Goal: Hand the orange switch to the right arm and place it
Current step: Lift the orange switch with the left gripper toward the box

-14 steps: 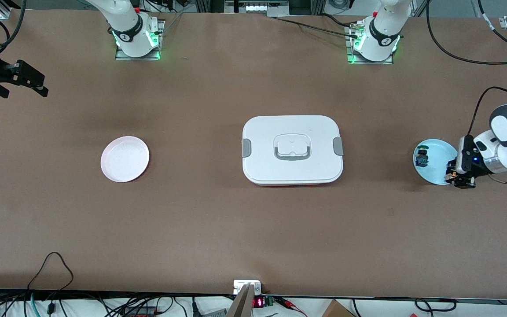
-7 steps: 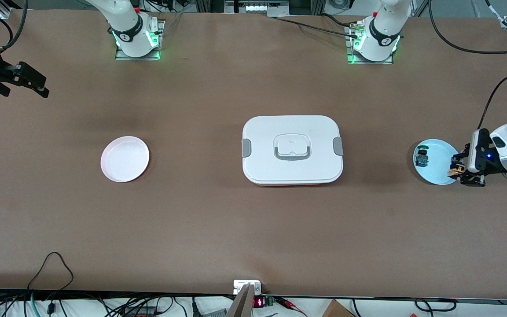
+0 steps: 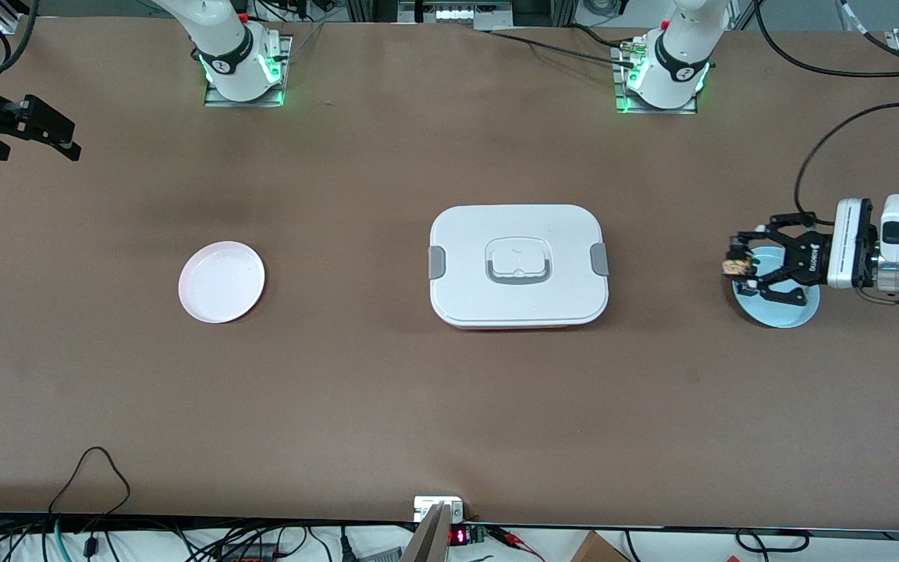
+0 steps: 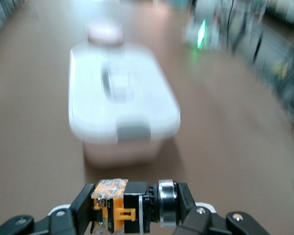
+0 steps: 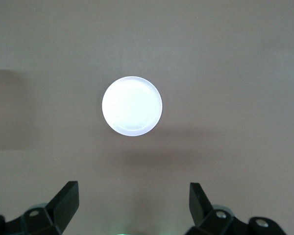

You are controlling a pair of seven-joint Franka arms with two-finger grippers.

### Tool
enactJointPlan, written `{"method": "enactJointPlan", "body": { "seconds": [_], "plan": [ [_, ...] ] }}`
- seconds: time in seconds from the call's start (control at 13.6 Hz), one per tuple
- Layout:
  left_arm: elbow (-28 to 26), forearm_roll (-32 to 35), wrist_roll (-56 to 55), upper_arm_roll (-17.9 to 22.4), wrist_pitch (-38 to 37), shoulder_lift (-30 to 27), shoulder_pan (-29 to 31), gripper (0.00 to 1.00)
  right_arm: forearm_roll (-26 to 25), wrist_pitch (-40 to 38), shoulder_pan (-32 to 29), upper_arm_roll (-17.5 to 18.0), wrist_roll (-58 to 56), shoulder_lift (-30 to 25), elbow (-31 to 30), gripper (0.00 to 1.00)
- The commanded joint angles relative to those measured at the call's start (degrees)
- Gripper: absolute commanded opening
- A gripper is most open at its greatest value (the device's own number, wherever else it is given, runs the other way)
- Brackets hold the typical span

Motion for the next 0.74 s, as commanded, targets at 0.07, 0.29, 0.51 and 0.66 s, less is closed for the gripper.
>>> {"method": "enactJointPlan", "body": {
  "seconds": [0.07, 0.29, 0.51, 0.66],
  "plan": [
    [0.6, -15.8, -1.4, -6.5, -2.9, 1.0, -0.5, 0.00, -0.1, -1.6, 0.0, -0.5, -0.7, 0.1, 1.1, 1.00],
    [-2.4, -26.3, -2.6, -12.6, -2.5, 2.1, -1.5, 0.00, 1.4, -1.9, -0.1, -0.5, -0.8, 0.3, 1.1, 1.00],
    [-4.6, -35.7, -0.3, -15.9, 0.8, 1.9, -4.3, 0.00, 6.5, -2.3, -0.1, -0.5, -0.7, 0.2, 1.1, 1.00],
    [-7.7, -43.0, 3.3, -20.1, 6.4, 1.9, -5.5, 0.00, 9.6, -5.3, 0.1, -0.3, -0.7, 0.3, 1.1, 1.00]
  ]
}}
